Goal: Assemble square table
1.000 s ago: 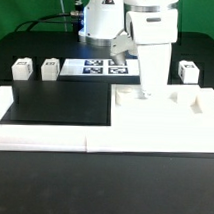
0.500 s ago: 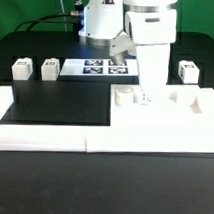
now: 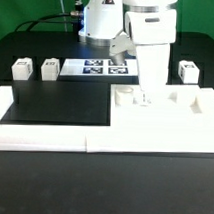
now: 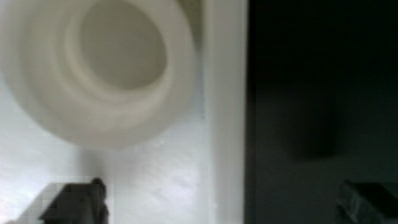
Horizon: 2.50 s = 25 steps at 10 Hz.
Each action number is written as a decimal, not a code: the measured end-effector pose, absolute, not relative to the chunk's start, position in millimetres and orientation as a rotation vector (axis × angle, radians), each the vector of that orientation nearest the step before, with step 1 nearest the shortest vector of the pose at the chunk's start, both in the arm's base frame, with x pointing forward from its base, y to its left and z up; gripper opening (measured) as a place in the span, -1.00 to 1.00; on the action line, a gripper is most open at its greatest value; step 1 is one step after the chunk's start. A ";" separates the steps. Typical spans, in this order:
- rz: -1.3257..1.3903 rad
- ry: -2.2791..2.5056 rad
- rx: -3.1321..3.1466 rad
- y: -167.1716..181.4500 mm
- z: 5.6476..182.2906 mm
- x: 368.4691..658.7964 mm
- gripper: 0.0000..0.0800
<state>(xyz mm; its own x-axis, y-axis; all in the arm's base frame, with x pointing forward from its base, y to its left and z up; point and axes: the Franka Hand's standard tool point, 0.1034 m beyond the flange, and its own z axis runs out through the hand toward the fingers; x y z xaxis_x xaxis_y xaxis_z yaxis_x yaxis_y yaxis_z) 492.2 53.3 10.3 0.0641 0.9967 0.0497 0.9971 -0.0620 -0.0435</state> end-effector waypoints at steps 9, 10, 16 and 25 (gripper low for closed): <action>0.046 -1.332 -2.807 110.2 60.4 480.1 0.62; 0.045 -1.221 -2.859 120.4 61.1 478.2 0.62; 0.046 -0.516 -3.053 132.7 60.4 476.5 0.62; 0.627 -0.114 -3.076 166.2 40.2 431.3 0.62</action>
Offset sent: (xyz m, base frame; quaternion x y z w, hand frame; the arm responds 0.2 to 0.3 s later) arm -0.0094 0.0044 0.0374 0.0139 -0.0512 0.1310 0.9900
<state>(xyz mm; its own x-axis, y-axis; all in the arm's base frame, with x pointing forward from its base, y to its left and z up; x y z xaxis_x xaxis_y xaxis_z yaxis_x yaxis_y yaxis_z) 431.3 166.2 40.2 0.9177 0.0715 -0.3908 0.0712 -0.9973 -0.0152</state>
